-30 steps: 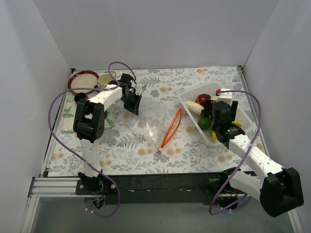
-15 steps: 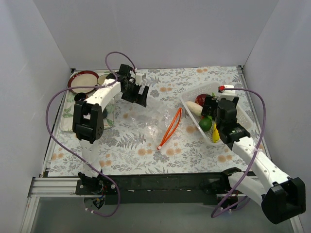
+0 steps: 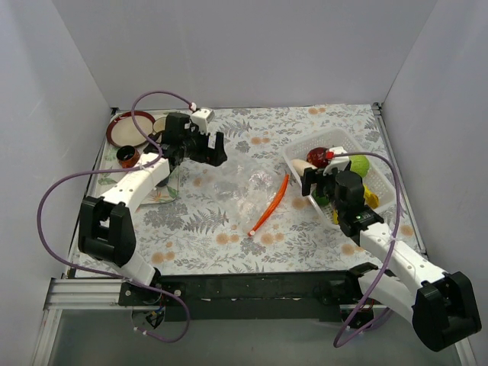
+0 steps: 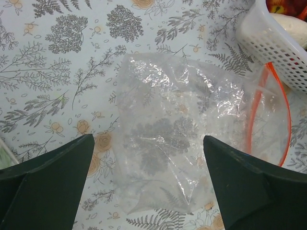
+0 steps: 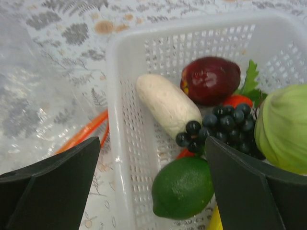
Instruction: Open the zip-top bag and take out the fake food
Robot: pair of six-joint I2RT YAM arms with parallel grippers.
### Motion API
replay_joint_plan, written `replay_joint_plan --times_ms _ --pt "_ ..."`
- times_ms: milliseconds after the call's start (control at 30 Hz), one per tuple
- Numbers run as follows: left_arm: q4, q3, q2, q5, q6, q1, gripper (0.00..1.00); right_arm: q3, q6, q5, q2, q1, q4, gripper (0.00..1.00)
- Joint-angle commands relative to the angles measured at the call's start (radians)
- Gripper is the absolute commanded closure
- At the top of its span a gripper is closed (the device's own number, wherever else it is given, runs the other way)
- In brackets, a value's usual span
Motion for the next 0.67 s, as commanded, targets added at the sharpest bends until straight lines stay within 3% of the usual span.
replay_joint_plan --times_ms 0,167,300,467,633 --pt "0.193 -0.099 -0.058 -0.074 -0.051 0.026 0.02 -0.071 -0.058 0.064 -0.042 0.000 0.135 0.02" --pt "0.223 -0.174 -0.087 -0.015 -0.166 0.076 0.02 0.079 0.109 0.172 0.022 0.000 -0.110 0.01" --pt "0.232 -0.232 -0.127 0.006 -0.117 0.076 0.02 0.162 0.204 0.240 0.084 0.003 -0.238 0.02" --pt "0.259 -0.324 -0.187 -0.014 -0.148 0.089 0.02 0.142 0.206 0.125 0.012 0.003 -0.190 0.01" --pt "0.327 -0.444 -0.285 0.001 -0.063 0.099 0.02 0.116 0.151 0.055 -0.046 0.004 -0.139 0.01"
